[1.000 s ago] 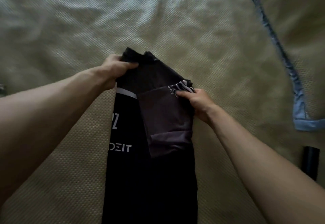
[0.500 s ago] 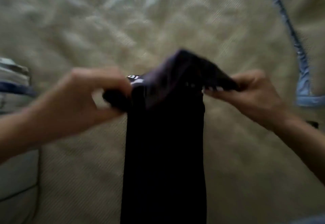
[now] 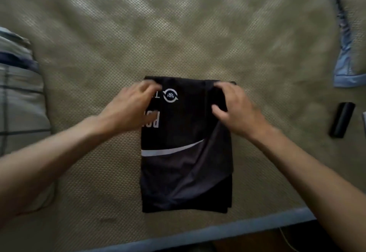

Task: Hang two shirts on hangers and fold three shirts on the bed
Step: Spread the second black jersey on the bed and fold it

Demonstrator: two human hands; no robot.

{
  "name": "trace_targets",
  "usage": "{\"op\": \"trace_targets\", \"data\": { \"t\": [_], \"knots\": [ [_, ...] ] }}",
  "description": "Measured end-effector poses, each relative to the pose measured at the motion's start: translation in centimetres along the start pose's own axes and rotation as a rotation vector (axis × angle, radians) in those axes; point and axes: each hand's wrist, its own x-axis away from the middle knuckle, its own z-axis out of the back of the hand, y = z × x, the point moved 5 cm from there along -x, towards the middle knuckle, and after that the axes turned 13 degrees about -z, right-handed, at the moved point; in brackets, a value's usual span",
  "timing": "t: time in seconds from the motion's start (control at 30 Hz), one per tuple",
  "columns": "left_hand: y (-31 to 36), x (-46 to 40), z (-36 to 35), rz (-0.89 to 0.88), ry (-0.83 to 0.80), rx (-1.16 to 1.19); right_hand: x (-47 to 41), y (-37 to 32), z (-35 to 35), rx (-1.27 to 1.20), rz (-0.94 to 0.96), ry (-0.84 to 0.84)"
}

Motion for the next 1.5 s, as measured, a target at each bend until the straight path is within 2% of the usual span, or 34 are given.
{"op": "trace_targets", "data": {
  "t": [0.07,0.17,0.23,0.27,0.33,0.4,0.5,0.57,0.63,0.67,0.73,0.77,0.83,0.9,0.93,1.0,1.13,1.23,1.3,1.4,1.5],
  "knots": [
    [-2.1,-4.1,0.3,0.103,-0.067,-0.044,-4.2,-0.6,-0.4,0.113,-0.065,-0.038],
    [-3.5,-7.9,0.3,0.136,-0.158,0.077,-7.7,-0.3,-0.2,0.246,-0.135,-0.274],
    [-2.7,-8.6,0.6,0.112,-0.282,0.213,-7.7,-0.3,0.4,0.185,-0.14,-0.442],
    [-1.8,-8.3,1.3,0.062,-0.302,0.228,-7.1,-0.5,1.0,0.135,-0.109,-0.471],
    [0.9,-6.2,3.0,-0.069,-0.264,0.199,-4.4,-0.7,2.4,0.083,0.015,-0.444],
    [4.0,-1.8,3.9,-0.205,-0.236,0.243,0.5,-0.9,3.5,0.12,0.184,-0.347],
    [9.2,6.5,1.6,-0.368,-0.244,0.263,10.3,0.2,2.8,0.201,0.351,-0.248],
    [12.1,11.2,-2.5,-0.445,-0.243,0.136,16.0,1.3,-0.1,0.24,0.36,-0.288],
    [14.0,14.6,-7.6,-0.442,-0.362,0.001,19.9,2.4,-3.9,0.285,0.274,-0.413],
    [14.5,15.7,-10.3,-0.413,-0.448,-0.079,21.2,2.6,-5.5,0.3,0.228,-0.435],
    [14.9,16.5,-13.4,-0.295,-0.466,-0.131,22.5,1.7,-8.1,0.244,0.195,-0.374],
    [15.0,16.3,-13.7,-0.205,-0.408,-0.138,22.5,0.4,-8.9,0.183,0.19,-0.327],
    [15.2,15.1,-13.3,-0.062,-0.19,-0.133,21.7,-2.5,-10.6,0.096,0.173,-0.209],
    [15.4,13.3,-12.8,0.018,-0.012,-0.102,19.8,-4.4,-12.5,0.043,0.112,-0.144],
    [15.3,12.4,-13.0,0.027,0.018,-0.085,18.6,-4.4,-13.5,0.024,0.06,-0.139],
    [13.6,11.0,-14.2,0.062,0.031,-0.067,16.5,-2.8,-14.6,0.03,-0.081,-0.08],
    [7.7,12.1,-15.3,0.37,0.024,-0.09,16.8,4.7,-14.2,0.141,-0.365,0.049],
    [7.3,14.1,-14.6,0.477,0.089,-0.053,18.9,8.8,-13.3,0.114,-0.499,0.077],
    [8.4,14.7,-14.0,0.561,0.191,0.114,19.7,8.4,-12.9,0.044,-0.507,0.089],
    [9.7,15.9,-13.9,0.784,0.393,0.706,20.3,6.4,-12.1,-0.227,-0.609,0.115],
    [9.5,16.0,-14.3,0.863,0.36,1.05,19.7,5.6,-11.8,-0.653,-0.85,-0.041]
  ]
}}
